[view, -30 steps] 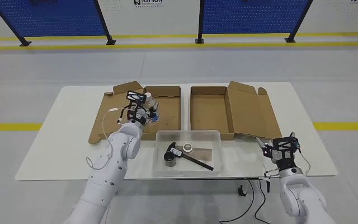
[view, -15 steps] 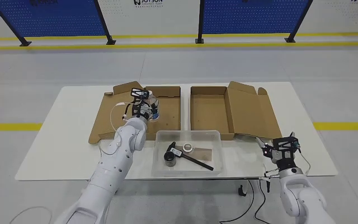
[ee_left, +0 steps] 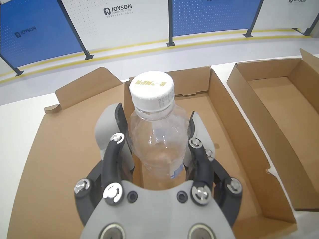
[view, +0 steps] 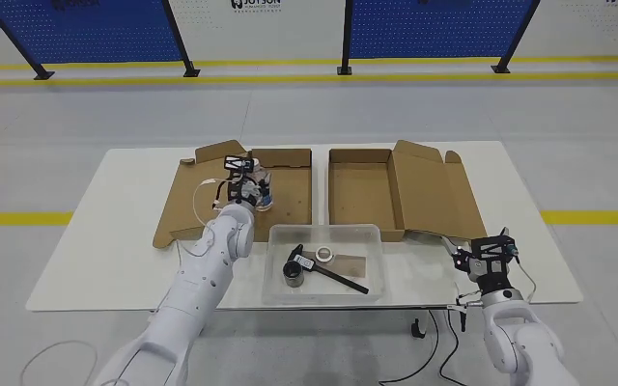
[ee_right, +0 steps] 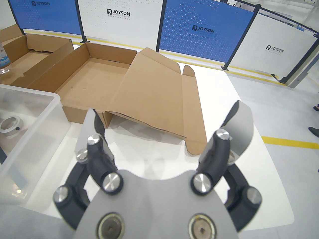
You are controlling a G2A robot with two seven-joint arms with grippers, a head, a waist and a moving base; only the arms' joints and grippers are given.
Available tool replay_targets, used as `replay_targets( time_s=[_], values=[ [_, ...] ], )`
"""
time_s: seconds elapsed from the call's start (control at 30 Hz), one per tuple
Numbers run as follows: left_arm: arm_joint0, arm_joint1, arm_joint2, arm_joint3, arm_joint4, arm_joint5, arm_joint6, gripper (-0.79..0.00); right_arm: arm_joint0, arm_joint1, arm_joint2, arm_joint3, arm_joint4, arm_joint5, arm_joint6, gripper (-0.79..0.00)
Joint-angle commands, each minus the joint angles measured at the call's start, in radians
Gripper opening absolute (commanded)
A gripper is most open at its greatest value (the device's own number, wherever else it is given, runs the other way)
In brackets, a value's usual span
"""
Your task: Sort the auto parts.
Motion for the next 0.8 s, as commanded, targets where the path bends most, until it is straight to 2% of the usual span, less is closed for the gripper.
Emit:
replay_targets(
  time_s=[0.0, 0.03, 0.1, 0.13, 0.17, 0.2, 0.47, 0.77],
  values=[
    [-0.005, -0.003, 0.002, 0.015, 0.003, 0.001, 0.012, -0.785, 0.0, 0.0, 0.0, 0.0, 0.0, 0.0, 0.0, 0.0],
    [-0.006, -0.004, 0.004, 0.02, 0.005, 0.0, 0.017, -0.696, 0.0, 0.0, 0.0, 0.0, 0.0, 0.0, 0.0, 0.0],
    [-0.009, -0.007, 0.007, 0.032, 0.007, -0.004, 0.02, -0.616, 0.0, 0.0, 0.0, 0.0, 0.0, 0.0, 0.0, 0.0],
    [-0.01, -0.008, 0.008, 0.037, 0.01, -0.004, 0.022, -0.511, 0.0, 0.0, 0.0, 0.0, 0.0, 0.0, 0.0, 0.0],
    [-0.011, -0.009, 0.009, 0.04, 0.011, -0.005, 0.025, -0.342, 0.0, 0.0, 0.0, 0.0, 0.0, 0.0, 0.0, 0.0],
    [-0.012, -0.01, 0.01, 0.044, 0.011, -0.005, 0.026, 0.0, 0.0, 0.0, 0.0, 0.0, 0.0, 0.0, 0.0, 0.0],
    [-0.013, -0.011, 0.009, 0.042, 0.033, -0.031, 0.032, 0.0, 0.0, 0.0, 0.0, 0.0, 0.0, 0.0, 0.0, 0.0],
    [0.019, 0.0, -0.01, -0.041, 0.093, -0.048, 0.027, 0.0, 0.0, 0.0, 0.0, 0.0, 0.0, 0.0, 0.0, 0.0]
  ],
)
